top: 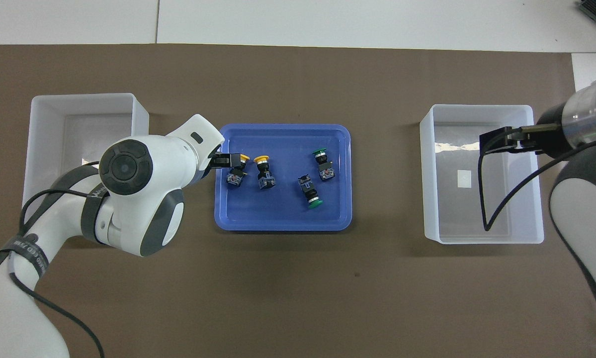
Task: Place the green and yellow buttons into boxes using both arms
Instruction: 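Grasp a green button with the right gripper while the left gripper reaches a yellow button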
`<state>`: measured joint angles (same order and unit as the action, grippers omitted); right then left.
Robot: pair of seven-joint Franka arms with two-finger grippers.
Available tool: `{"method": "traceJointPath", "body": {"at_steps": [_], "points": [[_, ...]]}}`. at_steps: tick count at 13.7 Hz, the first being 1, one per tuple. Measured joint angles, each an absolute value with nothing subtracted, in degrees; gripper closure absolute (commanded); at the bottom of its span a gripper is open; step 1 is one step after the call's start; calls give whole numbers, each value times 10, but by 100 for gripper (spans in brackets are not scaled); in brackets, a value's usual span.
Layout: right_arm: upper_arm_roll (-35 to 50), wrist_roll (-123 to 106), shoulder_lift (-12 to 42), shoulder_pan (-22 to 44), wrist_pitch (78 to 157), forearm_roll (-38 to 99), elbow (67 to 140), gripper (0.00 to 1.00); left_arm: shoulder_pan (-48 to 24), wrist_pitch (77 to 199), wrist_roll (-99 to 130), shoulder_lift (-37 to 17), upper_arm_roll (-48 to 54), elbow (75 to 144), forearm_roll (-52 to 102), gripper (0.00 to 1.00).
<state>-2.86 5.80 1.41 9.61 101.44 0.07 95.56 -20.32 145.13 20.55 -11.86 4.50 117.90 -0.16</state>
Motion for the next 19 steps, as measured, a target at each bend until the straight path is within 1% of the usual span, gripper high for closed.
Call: {"method": "traceJointPath", "body": {"at_steps": [1, 3, 6, 7, 9, 10, 11, 13, 14, 16, 19], "points": [[-29, 58, 21, 110, 1047, 8, 970, 0, -207, 1468, 206, -136, 45, 1179, -2, 0], [-28, 60, 51, 141, 1110, 12, 992, 0, -216, 1490, 206, -162, 45, 1180, -2, 0], [-27, 69, 117, 187, 1205, 17, 1009, 0, -225, 1493, 206, -175, 45, 1179, -2, 0], [-27, 83, 137, 202, 1244, 21, 1017, 0, -226, 1493, 206, -174, 44, 1179, -2, 3], [-26, 89, 165, 228, 1305, 36, 1034, 0, -229, 1493, 206, -174, 42, 1179, -2, 12], [-26, 89, 174, 245, 1330, 39, 1044, 0, -230, 1492, 206, -174, 41, 1179, -3, 17], [-26, 90, 181, 262, 1354, 42, 1053, 0, -230, 1491, 205, -172, 38, 1179, -5, 27], [-25, 91, 187, 292, 1386, 42, 1072, 0, -233, 1487, 205, -170, 33, 1180, -9, 33], [-25, 91, 187, 305, 1393, 42, 1080, 0, -233, 1485, 204, -168, 31, 1180, -11, 35], [-25, 91, 189, 330, 1418, 42, 1101, 0, -237, 1482, 204, -165, 26, 1180, -16, 35], [-25, 89, 196, 339, 1470, 42, 1136, 0, -239, 1482, 204, -165, 26, 1180, -21, 35]]}}
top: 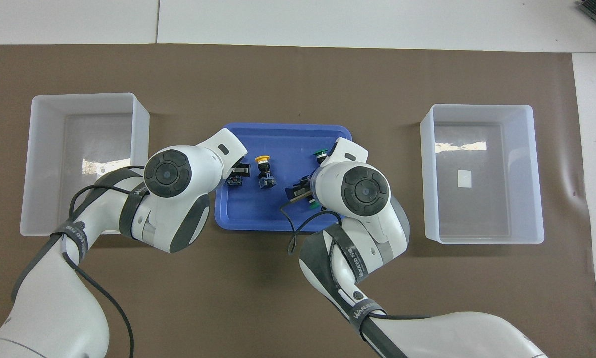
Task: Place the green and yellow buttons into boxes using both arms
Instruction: 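Grasp a green button with the right gripper while the left gripper reaches a yellow button, then carry the green button into the bin nearest the right gripper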
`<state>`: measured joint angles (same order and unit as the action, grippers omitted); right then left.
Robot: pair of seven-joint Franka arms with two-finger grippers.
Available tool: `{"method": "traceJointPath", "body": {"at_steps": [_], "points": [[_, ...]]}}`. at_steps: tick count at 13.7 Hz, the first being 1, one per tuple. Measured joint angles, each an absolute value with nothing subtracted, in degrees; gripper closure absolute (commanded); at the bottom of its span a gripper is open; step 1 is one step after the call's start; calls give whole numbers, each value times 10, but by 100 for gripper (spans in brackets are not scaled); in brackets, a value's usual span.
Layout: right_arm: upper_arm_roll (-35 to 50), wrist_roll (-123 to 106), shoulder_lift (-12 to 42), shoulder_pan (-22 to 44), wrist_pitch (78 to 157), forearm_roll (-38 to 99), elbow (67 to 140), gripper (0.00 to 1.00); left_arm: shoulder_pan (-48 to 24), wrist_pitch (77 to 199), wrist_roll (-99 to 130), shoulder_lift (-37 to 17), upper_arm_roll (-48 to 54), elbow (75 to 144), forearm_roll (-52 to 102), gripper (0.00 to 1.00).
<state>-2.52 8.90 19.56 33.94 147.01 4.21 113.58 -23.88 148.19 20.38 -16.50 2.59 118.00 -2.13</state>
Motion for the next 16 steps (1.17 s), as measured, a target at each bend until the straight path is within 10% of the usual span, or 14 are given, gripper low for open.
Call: {"method": "traceJointPath", "body": {"at_steps": [4, 7, 16], "points": [[-25, 88, 210, 348, 1491, 42, 1143, 15, -247, 1481, 204, -164, 20, 1180, -27, 35], [-26, 88, 210, 352, 1490, 42, 1147, 95, -250, 1479, 204, -164, 18, 1178, -29, 29], [-30, 116, 196, 348, 1446, 42, 1133, 100, -255, 1477, 204, -164, 19, 1172, -29, 2]]}}
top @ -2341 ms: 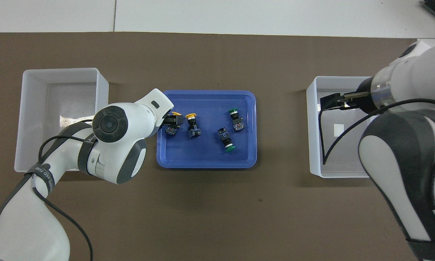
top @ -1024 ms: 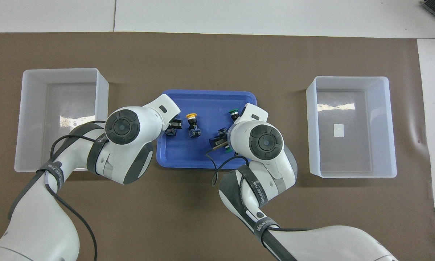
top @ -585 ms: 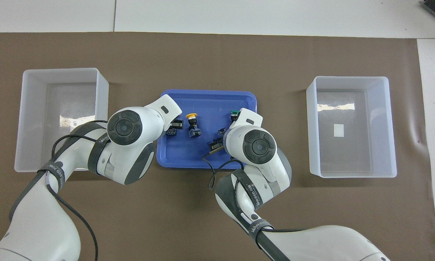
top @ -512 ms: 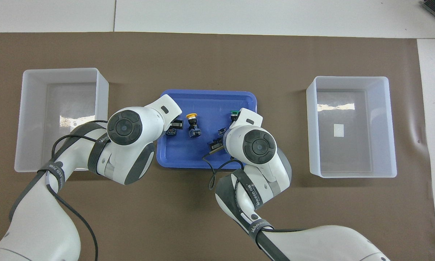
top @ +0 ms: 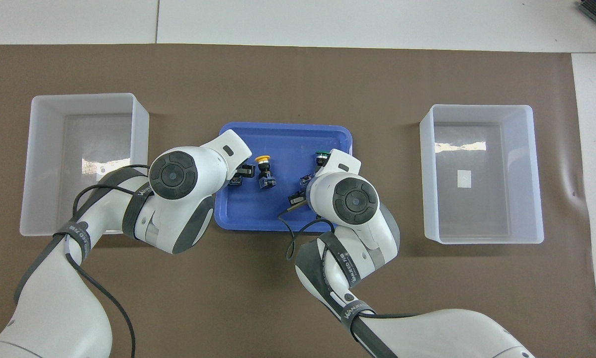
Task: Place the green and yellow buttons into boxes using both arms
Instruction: 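Carry the green button into the bin nearest the right gripper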
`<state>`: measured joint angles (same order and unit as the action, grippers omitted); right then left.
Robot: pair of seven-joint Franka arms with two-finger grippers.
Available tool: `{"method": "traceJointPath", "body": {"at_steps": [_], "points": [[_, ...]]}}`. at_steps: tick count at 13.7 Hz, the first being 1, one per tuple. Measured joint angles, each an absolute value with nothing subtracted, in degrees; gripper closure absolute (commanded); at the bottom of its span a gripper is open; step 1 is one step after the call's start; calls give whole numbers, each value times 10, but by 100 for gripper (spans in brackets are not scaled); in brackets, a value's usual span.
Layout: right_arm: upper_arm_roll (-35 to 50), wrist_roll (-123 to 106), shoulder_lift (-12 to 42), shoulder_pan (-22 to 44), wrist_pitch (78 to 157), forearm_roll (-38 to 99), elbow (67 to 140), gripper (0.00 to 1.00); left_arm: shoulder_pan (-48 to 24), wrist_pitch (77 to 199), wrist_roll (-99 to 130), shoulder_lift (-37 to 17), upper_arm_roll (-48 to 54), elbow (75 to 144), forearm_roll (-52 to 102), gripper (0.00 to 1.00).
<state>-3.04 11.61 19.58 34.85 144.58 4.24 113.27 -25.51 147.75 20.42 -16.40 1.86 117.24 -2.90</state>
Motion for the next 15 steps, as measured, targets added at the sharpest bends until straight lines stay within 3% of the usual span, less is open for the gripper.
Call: {"method": "traceJointPath", "body": {"at_steps": [7, 12, 15], "points": [[-37, 120, 107, 289, 1326, 42, 1095, 100, -259, 1479, 205, -167, 21, 1170, -27, 0], [-41, -35, 49, 124, 1246, 41, 1091, 100, -253, 1491, 201, -169, 25, 1160, -21, 0], [-42, -134, 45, 47, 1231, 41, 1104, 100, -249, 1492, 199, -173, 26, 1160, -21, 0]]}}
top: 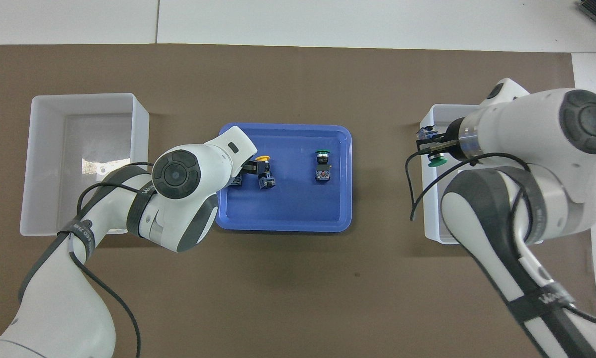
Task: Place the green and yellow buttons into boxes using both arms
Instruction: 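Carry the green button into the bin nearest the right gripper, then release the green button while the left gripper grasps the yellow button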
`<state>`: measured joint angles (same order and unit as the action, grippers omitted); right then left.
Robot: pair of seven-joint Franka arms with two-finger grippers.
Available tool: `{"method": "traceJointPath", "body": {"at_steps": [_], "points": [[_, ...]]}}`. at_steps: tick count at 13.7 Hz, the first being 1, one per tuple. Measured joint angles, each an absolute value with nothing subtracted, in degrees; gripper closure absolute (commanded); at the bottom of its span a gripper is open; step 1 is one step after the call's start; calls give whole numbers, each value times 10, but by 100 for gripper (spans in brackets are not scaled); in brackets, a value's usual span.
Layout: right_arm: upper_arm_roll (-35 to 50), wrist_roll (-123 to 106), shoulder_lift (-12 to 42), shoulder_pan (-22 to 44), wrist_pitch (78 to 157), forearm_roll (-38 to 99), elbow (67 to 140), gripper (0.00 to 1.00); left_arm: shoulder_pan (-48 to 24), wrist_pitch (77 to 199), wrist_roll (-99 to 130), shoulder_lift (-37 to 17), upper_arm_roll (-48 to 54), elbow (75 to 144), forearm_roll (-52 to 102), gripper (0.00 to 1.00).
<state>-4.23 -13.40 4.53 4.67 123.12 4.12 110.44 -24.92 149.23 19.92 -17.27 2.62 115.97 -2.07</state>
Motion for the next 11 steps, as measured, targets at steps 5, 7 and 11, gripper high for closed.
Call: {"method": "traceJointPath", "body": {"at_steps": [5, 7, 11], "points": [[-42, -200, 68, -14, 1318, 41, 1188, 99, -252, 1501, 199, -186, 34, 1166, -21, 6], [-39, -200, 85, -12, 1347, 41, 1203, 42, -252, 1505, 199, -188, 36, 1167, -20, 13], [-37, -200, 110, -12, 1374, 41, 1210, 0, -253, 1509, 199, -196, 39, 1175, -20, 28]]}}
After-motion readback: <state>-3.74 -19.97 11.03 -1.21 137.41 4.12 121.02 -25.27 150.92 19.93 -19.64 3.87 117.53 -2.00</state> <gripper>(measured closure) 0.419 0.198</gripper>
